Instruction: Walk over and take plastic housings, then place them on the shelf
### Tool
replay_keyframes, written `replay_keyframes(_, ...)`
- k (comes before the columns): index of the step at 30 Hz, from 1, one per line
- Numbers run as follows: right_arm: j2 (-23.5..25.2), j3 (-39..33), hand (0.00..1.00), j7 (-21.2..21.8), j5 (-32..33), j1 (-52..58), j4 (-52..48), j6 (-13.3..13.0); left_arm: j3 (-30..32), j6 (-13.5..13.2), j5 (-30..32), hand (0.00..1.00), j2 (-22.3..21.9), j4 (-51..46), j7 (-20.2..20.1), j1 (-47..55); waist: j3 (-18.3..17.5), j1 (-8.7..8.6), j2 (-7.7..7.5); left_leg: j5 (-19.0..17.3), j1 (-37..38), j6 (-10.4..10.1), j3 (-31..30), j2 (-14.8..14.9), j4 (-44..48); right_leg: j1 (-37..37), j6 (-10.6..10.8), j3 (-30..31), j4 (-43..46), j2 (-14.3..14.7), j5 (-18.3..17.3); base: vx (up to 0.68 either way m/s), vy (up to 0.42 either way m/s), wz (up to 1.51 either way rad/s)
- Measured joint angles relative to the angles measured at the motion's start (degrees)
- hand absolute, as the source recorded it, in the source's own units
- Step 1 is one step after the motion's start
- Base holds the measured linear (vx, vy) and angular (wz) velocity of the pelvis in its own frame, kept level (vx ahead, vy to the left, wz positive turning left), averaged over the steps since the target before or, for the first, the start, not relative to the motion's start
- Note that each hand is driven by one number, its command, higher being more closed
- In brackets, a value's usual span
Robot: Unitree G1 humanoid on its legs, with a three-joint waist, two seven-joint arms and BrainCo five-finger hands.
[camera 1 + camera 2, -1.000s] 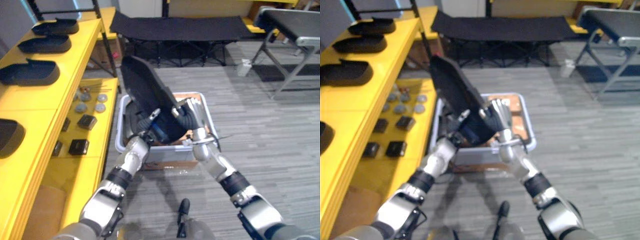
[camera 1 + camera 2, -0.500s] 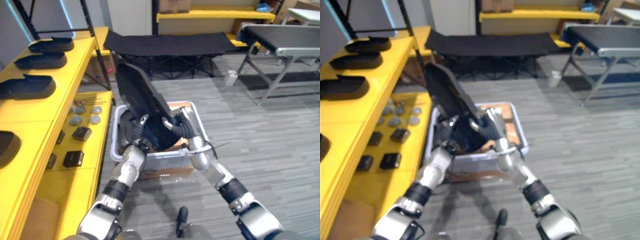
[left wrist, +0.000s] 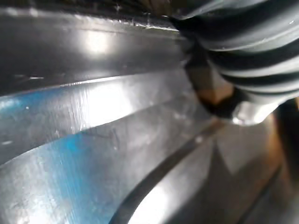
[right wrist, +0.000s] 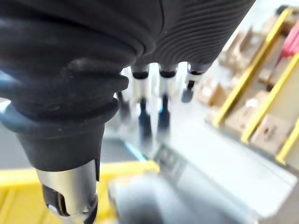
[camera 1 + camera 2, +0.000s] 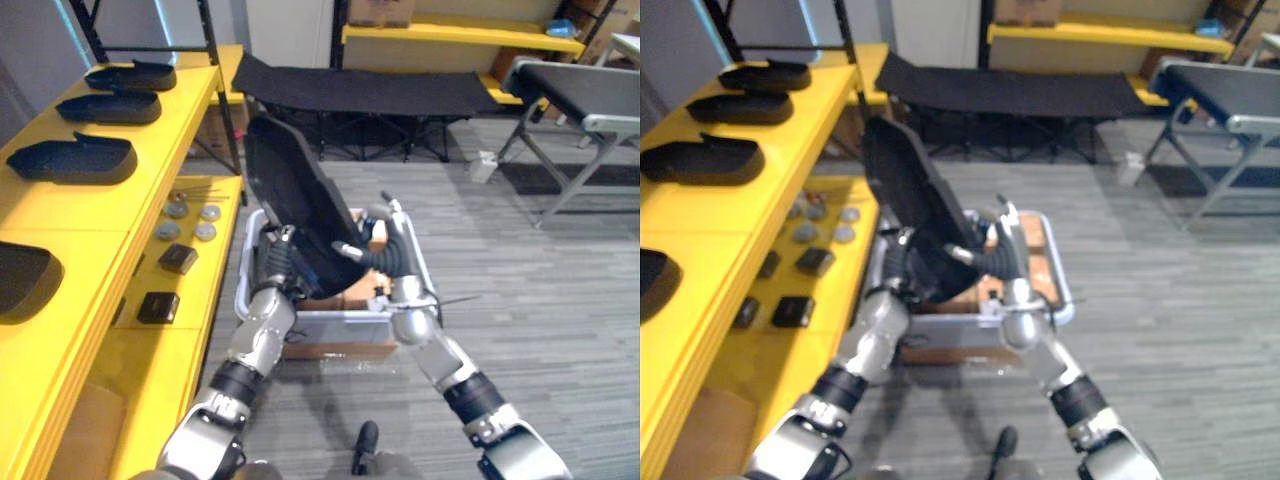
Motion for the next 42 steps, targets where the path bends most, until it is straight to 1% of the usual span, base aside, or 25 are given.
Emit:
replay_keyframes(2,-1.0,-2.7,0.0,2.8,4.6,0.5,-3.3,-0.1,1.2,0.1,4.3,1.0,0.0,-0.5,2.6,1.1,0.0,-0.23,0.0,0.0,0.0,0.1,0.3,0.0,0.1,0.0,0.0,0.1,0.0,0.1,0.0,-0.03,-0.004,-0.08)
replay_keyframes(3,-1.6,-4.5,0.0,5.4,8.8,1.0,-5.8,-0.2,2.7,0.1,7.6,1.0,-0.5,-0.9,4.8,1.9,0.0,-0.43,0.0,0.0,0.1,0.1,0.6,0.0,0.1,0.0,0.0,0.4,0.0,0.1,0.0,-0.03,-0.007,-0.1)
replay_keyframes(5,-2.3,-7.5,0.0,9.4,14.6,1.6,-9.1,-0.3,5.3,0.3,11.4,1.0,-0.9,-0.9,8.0,2.7,0.0,-0.43,0.0,0.0,0.8,0.1,1.6,0.1,-0.1,0.0,0.1,1.1,0.0,0.3,-0.1,-0.02,-0.001,-0.2)
replay_keyframes(7,-3.3,-11.6,0.0,17.7,24.6,3.1,-14.5,-0.4,7.7,0.5,16.5,1.0,-1.2,-0.9,12.5,3.4,0.0,-0.77,-0.01,0.0,1.1,0.1,2.1,0.1,-0.3,0.0,0.3,1.4,0.0,0.4,-0.2,-0.02,0.001,-0.15)
replay_keyframes(8,-3.7,-12.8,0.0,19.9,27.1,3.5,-15.7,-0.5,8.3,0.5,18.0,1.0,-1.4,-0.9,13.4,3.6,0.0,-0.79,-0.01,0.0,1.2,0.1,2.5,0.1,-0.4,-0.1,0.3,1.5,0.0,0.4,-0.2,0.0,0.003,-0.16)
replay_keyframes(10,-4.5,-16.9,0.0,26.8,35.6,4.9,-18.1,-0.5,11.0,0.4,21.7,1.0,-2.2,-0.9,16.7,4.9,-0.4,-0.86,0.07,0.0,2.2,-0.1,3.8,0.1,-1.0,-0.1,0.7,2.7,0.0,0.7,-0.8,0.02,0.007,-0.22)
replay_keyframes(11,-4.5,-18.3,0.0,28.0,37.6,5.6,-18.7,-0.4,11.5,0.3,22.1,1.0,-2.3,-0.9,17.4,5.2,-0.7,-0.98,0.09,0.0,2.2,-0.1,3.8,0.1,-1.0,-0.2,0.6,2.7,0.0,0.7,-0.8,0.04,0.006,-0.11)
replay_keyframes(12,-4.5,-21.0,0.0,29.8,40.6,7.3,-19.5,-0.2,12.4,-0.5,22.3,1.0,-2.2,-0.9,18.1,5.9,-1.1,-1.35,0.14,0.0,2.3,-0.1,4.1,0.2,-1.1,-0.2,0.6,2.9,0.0,0.9,-0.9,0.07,0.008,-0.07)
replay_keyframes(13,-4.5,-23.4,0.0,30.3,41.6,9.2,-19.5,-0.1,13.8,-1.8,22.4,1.0,-2.2,-1.0,18.3,6.7,-1.2,-1.72,0.2,0.0,2.6,-0.2,4.4,0.4,-1.3,-0.2,0.5,3.1,0.0,1.0,-1.0,0.06,0.008,-0.1)
replay_keyframes(16,-4.4,-27.2,0.0,29.8,42.2,15.1,-19.3,0.6,16.2,-4.6,22.4,1.0,-2.3,-3.1,18.3,9.1,-1.9,-2.46,0.57,-0.1,2.9,-0.4,4.8,0.6,-1.9,-0.4,0.5,3.4,0.0,1.4,-1.3,0.08,0.016,-0.09)
replay_keyframes(18,-2.4,-29.4,0.0,29.5,42.9,22.4,-17.5,2.8,16.8,-8.1,22.6,1.0,-2.7,-11.5,18.2,14.5,-2.5,-3.49,1.35,-0.4,2.9,-0.7,5.4,0.9,-2.0,-0.9,0.3,4.0,0.0,1.8,-1.3,0.1,0.036,-0.13)
replay_keyframes(19,-1.6,-29.5,0.0,29.4,42.9,24.0,-16.6,3.0,16.8,-8.8,23.0,1.0,-3.0,-14.2,18.1,16.1,-2.7,-3.5,1.54,-0.4,2.9,-0.8,5.9,1.0,-2.1,-1.2,0.3,4.2,0.0,1.9,-1.2,0.09,0.044,-0.2)
replay_keyframes(21,2.0,-29.8,0.0,27.9,42.8,30.4,-13.0,4.5,15.9,-10.2,25.5,1.0,-4.1,-23.5,17.6,21.0,-3.1,-3.67,2.38,-0.7,2.3,-0.9,6.1,1.1,-2.0,-2.0,0.3,4.4,0.0,2.1,-1.2,0.07,0.057,-0.09)
replay_keyframes(24,5.2,-29.8,0.0,25.3,42.8,34.5,-10.2,5.4,14.9,-12.0,26.8,1.0,-4.3,-28.9,16.1,25.4,-3.1,-3.69,3.3,-1.2,0.6,-0.6,5.9,1.1,-1.1,-3.1,0.5,4.3,0.0,1.9,-1.1,0.01,0.077,0.02)
replay_keyframes(26,6.1,-29.7,0.0,23.3,42.9,34.8,-9.0,5.2,15.0,-13.0,26.7,1.0,-4.2,-29.0,15.3,27.0,-2.4,-3.62,3.72,-1.8,-1.2,-0.3,5.6,1.4,0.5,-4.1,0.6,4.3,0.0,1.8,-1.0,-0.05,0.067,0.06)
replay_keyframes(28,6.5,-29.7,0.0,20.5,42.7,34.5,-7.3,4.8,14.9,-13.7,26.5,1.0,-4.2,-28.9,15.0,27.7,0.3,-3.61,3.88,-2.7,-3.5,0.0,4.4,1.7,3.1,-4.8,0.9,3.9,0.0,1.5,-1.1,-0.1,0.056,0.15)
replay_keyframes(30,6.7,-29.2,0.0,18.3,42.4,33.9,-5.1,4.4,14.6,-15.6,26.6,1.0,-4.2,-28.8,15.0,28.9,2.0,-3.4,3.9,-3.3,-6.4,0.4,3.8,2.0,5.4,-6.6,0.9,3.8,0.0,1.4,-1.0,-0.13,0.054,0.11)
replay_keyframes(31,6.7,-29.1,0.0,17.3,42.4,33.8,-4.0,3.8,14.2,-15.8,26.6,1.0,-4.2,-28.8,15.0,28.9,3.6,-3.38,4.14,-3.6,-7.3,0.5,3.0,2.2,6.6,-6.6,1.1,3.4,0.1,1.3,-0.9,-0.09,0.054,0.15)
replay_keyframes(33,6.9,-28.8,0.0,16.9,42.4,33.8,-2.3,2.9,13.3,-16.6,26.7,1.0,-4.2,-28.8,15.1,29.0,4.9,-3.2,4.51,-4.0,-8.2,0.7,2.8,2.5,7.8,-7.1,1.1,3.0,0.7,1.2,-0.8,-0.05,0.076,0.08)
replay_keyframes(34,7.1,-28.8,0.0,17.1,42.5,33.8,-2.2,2.2,12.9,-17.4,26.9,1.0,-4.2,-28.8,15.3,29.0,5.7,-3.11,4.77,-4.3,-8.1,0.7,2.8,2.6,8.1,-7.4,0.9,3.0,1.8,1.1,-1.0,-0.02,0.084,-0.01)
replay_keyframes(35,7.1,-28.8,0.0,17.3,42.6,33.8,-2.1,1.9,12.7,-17.6,26.9,1.0,-4.2,-28.8,15.4,29.0,6.0,-3.09,4.88,-4.3,-8.0,0.7,2.8,2.6,8.2,-7.5,0.7,3.0,2.3,1.0,-1.1,0.0,0.083,-0.01)
replay_keyframes(36,7.1,-28.9,0.0,17.6,42.8,33.8,-2.0,0.9,12.9,-17.7,26.9,1.0,-4.1,-28.8,15.5,28.9,6.1,-3.11,4.98,-4.3,-8.1,0.7,2.8,2.5,8.1,-8.1,0.5,3.0,3.3,0.7,-1.4,0.02,0.07,0.03)
replay_keyframes(37,7.0,-29.5,0.0,19.2,43.0,33.7,-2.0,-0.1,13.2,-17.8,27.3,1.0,-3.8,-28.8,16.2,28.7,6.3,-3.09,5.14,-4.3,-8.0,0.8,2.6,2.3,7.8,-8.3,0.6,2.9,4.1,0.4,-1.9,0.02,0.063,0.06)
replay_keyframes(40,6.7,-30.7,0.0,22.9,43.3,32.9,-2.0,-0.8,15.2,-17.7,29.4,1.0,-2.4,-29.4,18.4,28.9,6.5,-2.97,5.3,-3.8,-7.1,1.1,1.4,1.4,6.5,-8.2,0.8,2.3,5.9,-0.4,-3.3,0.04,0.043,0.19)
replay_keyframes(42,6.3,-30.1,0.0,26.6,43.7,31.3,-2.2,-2.2,20.2,-17.7,31.7,1.0,-1.8,-32.8,21.9,30.4,6.5,-2.39,5.44,-2.6,-6.0,1.4,-0.1,-0.1,4.0,-8.0,0.9,0.7,8.4,-2.0,-5.4,0.04,0.015,0.36)
